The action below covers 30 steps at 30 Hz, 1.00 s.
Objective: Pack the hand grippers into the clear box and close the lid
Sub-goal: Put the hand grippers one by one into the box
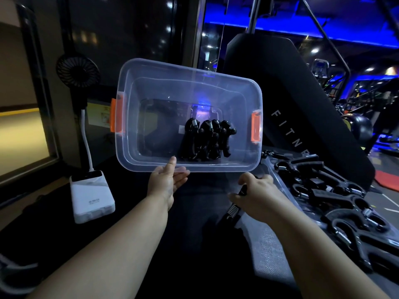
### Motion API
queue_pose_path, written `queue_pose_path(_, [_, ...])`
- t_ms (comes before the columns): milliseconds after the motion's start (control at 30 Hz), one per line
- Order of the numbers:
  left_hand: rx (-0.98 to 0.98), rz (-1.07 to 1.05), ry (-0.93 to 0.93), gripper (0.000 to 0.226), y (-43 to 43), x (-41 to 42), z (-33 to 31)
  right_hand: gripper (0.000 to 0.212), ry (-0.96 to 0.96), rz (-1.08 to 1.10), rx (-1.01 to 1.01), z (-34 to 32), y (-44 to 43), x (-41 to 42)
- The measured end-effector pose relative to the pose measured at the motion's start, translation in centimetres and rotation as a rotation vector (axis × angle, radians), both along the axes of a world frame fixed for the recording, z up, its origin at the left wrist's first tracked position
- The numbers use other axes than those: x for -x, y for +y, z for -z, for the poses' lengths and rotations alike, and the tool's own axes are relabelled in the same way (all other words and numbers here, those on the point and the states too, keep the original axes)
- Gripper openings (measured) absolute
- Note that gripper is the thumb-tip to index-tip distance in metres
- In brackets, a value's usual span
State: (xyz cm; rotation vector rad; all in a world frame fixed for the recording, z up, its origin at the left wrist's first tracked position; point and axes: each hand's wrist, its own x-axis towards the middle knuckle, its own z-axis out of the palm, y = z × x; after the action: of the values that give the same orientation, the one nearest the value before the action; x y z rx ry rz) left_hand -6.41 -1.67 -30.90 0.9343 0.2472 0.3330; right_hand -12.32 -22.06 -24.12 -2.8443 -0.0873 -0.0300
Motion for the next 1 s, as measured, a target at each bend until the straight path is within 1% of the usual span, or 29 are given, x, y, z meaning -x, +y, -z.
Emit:
queue_pose_path(133, [-0.001, 0.000, 0.000, 0.022, 0.0, -0.1, 0.0, 0.049, 0.022, -0.013, 0.098, -0.3, 0.0, -0.5])
queue_pose_path(200, [-0.002, 0.000, 0.000, 0.022, 0.1, -0.1, 0.1, 0.047, 0.054, -0.010, 0.066, 0.0, 0.0, -1.0])
queue_pose_path(400, [-0.006, 0.002, 0.000, 0.022, 0.1, 0.0, 0.2, 0.028, 0.205, 0.007, -0.384, 0.2, -0.5, -1.0])
queue_pose_path(500, [-0.007, 0.006, -0.003, 0.023, 0.1, 0.0, 0.1, 0.026, 0.224, -0.037, -0.532, 0.3, -0.7, -0.7])
queue_pose_path(600, [-0.004, 0.008, -0.001, 0.023, 0.1, -0.1, 0.1, 0.027, 0.152, -0.074, -0.577, 0.0, -0.6, -0.4])
queue_pose_path(700, [-0.008, 0.014, 0.003, 0.024, 0.2, -0.1, 0.2, 0.027, 0.064, -0.128, -0.675, -1.0, -0.4, -0.4])
queue_pose_path(867, [-0.006, 0.029, -0.002, 0.026, 0.2, -0.1, 0.1, 0.028, -0.094, -0.232, -0.695, -2.4, 0.4, -1.3])
queue_pose_path(1000, [-0.009, 0.032, -0.007, 0.030, 0.2, -0.2, 0.1, 0.032, -0.248, -0.248, -0.614, -3.1, 1.9, -3.1])
